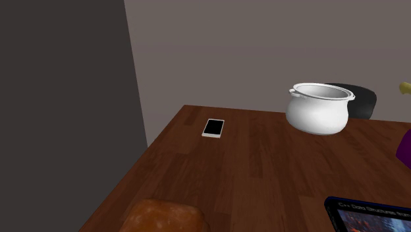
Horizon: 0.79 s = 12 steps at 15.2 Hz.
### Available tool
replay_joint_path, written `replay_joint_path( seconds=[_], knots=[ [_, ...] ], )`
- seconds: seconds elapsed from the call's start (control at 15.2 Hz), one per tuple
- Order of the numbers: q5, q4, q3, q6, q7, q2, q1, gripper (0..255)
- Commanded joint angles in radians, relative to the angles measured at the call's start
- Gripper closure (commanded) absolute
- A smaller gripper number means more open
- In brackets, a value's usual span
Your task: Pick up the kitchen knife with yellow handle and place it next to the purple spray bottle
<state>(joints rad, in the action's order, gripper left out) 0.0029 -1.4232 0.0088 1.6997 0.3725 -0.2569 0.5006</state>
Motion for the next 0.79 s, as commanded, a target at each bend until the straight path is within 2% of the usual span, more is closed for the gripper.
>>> replay_joint_path(
  seconds=[0.0, 0.73],
  knots=[
    [0.0, -0.028, 0.0, 0.027, 0.001, 0.002, 0.0, 255],
    [0.0, -0.177, 0.0, 0.175, 0.001, 0.002, 0.0, 255]
  ],
)
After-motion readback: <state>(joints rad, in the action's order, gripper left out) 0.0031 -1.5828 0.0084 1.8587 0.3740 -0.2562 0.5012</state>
